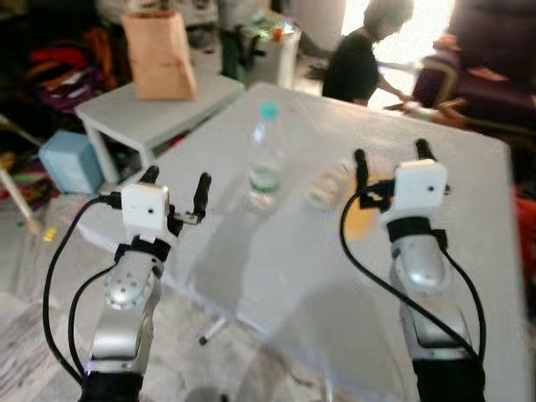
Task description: Restocking fridge
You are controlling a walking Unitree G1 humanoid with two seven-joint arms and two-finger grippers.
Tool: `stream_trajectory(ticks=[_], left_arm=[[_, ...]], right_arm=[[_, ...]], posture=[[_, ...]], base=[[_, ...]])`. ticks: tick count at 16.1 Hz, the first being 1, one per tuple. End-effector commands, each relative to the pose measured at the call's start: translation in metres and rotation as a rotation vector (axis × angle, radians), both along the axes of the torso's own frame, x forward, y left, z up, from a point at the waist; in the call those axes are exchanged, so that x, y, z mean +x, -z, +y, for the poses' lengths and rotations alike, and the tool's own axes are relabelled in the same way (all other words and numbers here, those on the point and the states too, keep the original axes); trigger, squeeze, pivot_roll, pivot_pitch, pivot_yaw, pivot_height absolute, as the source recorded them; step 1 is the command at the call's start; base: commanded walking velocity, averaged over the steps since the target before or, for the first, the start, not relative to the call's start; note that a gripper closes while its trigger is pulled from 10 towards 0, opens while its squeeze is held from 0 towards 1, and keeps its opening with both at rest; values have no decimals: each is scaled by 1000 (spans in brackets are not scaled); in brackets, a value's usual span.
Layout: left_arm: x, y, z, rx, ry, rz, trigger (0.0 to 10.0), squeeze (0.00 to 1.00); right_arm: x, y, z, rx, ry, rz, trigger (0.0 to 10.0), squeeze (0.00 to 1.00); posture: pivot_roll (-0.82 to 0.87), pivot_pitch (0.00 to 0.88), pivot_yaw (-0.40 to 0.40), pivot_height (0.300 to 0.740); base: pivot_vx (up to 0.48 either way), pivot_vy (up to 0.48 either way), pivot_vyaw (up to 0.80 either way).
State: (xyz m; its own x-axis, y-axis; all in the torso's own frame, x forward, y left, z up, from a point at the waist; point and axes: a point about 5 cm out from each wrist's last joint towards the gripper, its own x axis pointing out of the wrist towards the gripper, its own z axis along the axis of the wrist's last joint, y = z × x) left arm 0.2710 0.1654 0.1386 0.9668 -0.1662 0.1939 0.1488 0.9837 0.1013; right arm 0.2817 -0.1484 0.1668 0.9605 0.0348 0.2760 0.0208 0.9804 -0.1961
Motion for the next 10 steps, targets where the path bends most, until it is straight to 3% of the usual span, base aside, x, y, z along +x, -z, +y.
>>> stream_trajectory(ticks=[1,6,10], left_arm=[[0,0,4,-1,-24,12,10000,0],[-2,-3,8,2,-46,2,10000,0],[-3,-4,7,3,-40,3,10000,0]], right_arm=[[1,-4,5,0,-40,-10,10000,0],[-3,-10,18,-115,-125,-68,10000,0],[-4,-15,21,-145,-133,-96,10000,0]], posture=[[-4,9,-30,740],[-1,15,-29,740],[3,18,-29,740]], base=[[0,0,0],[0,0,0],[0,0,0]])
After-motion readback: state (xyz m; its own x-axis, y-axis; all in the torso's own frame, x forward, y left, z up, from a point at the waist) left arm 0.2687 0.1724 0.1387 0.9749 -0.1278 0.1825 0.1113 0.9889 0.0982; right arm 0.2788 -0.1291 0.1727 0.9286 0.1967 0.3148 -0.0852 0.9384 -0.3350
